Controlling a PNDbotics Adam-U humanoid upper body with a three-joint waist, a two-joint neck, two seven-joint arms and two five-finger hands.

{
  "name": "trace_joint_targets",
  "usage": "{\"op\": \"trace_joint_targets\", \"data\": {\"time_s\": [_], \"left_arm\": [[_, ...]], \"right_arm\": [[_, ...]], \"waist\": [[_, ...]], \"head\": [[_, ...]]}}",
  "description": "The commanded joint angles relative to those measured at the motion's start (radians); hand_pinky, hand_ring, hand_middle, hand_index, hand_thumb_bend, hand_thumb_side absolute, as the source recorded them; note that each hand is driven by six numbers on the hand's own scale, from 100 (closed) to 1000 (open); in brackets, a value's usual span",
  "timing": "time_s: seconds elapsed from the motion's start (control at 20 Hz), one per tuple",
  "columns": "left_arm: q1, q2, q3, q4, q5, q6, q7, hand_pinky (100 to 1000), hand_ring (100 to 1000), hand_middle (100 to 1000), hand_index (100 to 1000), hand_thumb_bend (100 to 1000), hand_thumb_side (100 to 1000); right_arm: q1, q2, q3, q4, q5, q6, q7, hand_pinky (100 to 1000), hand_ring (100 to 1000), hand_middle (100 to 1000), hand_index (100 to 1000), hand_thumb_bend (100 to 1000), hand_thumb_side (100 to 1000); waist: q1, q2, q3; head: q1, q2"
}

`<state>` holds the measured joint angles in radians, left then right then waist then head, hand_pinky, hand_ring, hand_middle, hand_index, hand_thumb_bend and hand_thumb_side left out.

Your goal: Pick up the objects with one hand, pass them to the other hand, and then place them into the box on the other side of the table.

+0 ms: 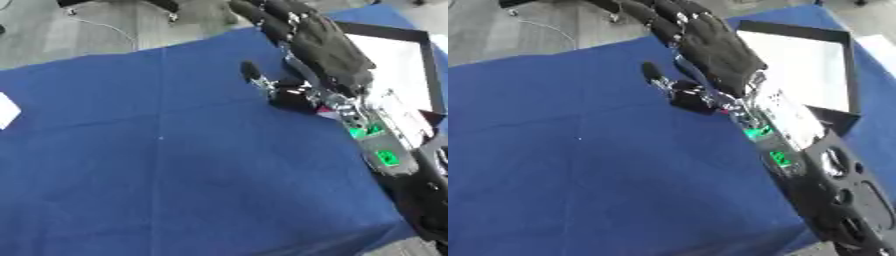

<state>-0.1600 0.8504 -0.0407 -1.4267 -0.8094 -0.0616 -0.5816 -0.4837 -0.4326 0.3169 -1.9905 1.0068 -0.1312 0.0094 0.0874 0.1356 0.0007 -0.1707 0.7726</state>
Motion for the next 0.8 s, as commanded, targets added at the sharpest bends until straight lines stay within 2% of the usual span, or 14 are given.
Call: {"op": "trace_joint_targets", "data": {"time_s": [0.05, 0.25, 0.45, 0.65, 0.8], "left_arm": [[-0.02, 0.016, 0.003, 0.025, -0.011, -0.007, 0.006, 822, 700, 681, 832, 572, 169], [-0.026, 0.006, 0.001, 0.048, -0.016, -0.013, 0.032, 817, 680, 655, 808, 535, 153], [-0.028, 0.004, 0.006, 0.045, -0.013, -0.016, 0.067, 790, 585, 548, 705, 438, 120], [-0.024, 0.004, 0.022, 0.013, -0.005, -0.007, 0.108, 765, 517, 475, 623, 390, 108], [-0.018, 0.001, 0.047, -0.049, 0.006, 0.004, 0.129, 756, 495, 451, 593, 375, 103]], "right_arm": [[-0.011, -0.001, -0.002, -0.01, -0.004, 0.003, 0.0, 817, 946, 952, 1000, 102, 100], [-0.011, 0.001, -0.003, -0.01, -0.004, 0.005, 0.0, 815, 946, 951, 1000, 100, 100], [-0.011, 0.001, -0.003, -0.01, -0.004, 0.005, 0.0, 816, 946, 952, 1000, 100, 100], [-0.01, 0.0, -0.003, -0.01, -0.004, 0.005, 0.0, 817, 945, 952, 1000, 100, 100], [-0.008, 0.0, -0.003, -0.01, -0.004, 0.005, -0.001, 817, 945, 952, 1000, 100, 100]], "waist": [[0.001, -0.023, 0.0], [0.001, -0.021, -0.001], [0.001, -0.021, -0.002], [0.0, -0.022, 0.0], [-0.001, -0.022, 0.004]], "head": [[0.001, -0.003], [-0.001, -0.003], [-0.002, -0.003], [0.0, -0.003], [0.001, -0.003]]}}
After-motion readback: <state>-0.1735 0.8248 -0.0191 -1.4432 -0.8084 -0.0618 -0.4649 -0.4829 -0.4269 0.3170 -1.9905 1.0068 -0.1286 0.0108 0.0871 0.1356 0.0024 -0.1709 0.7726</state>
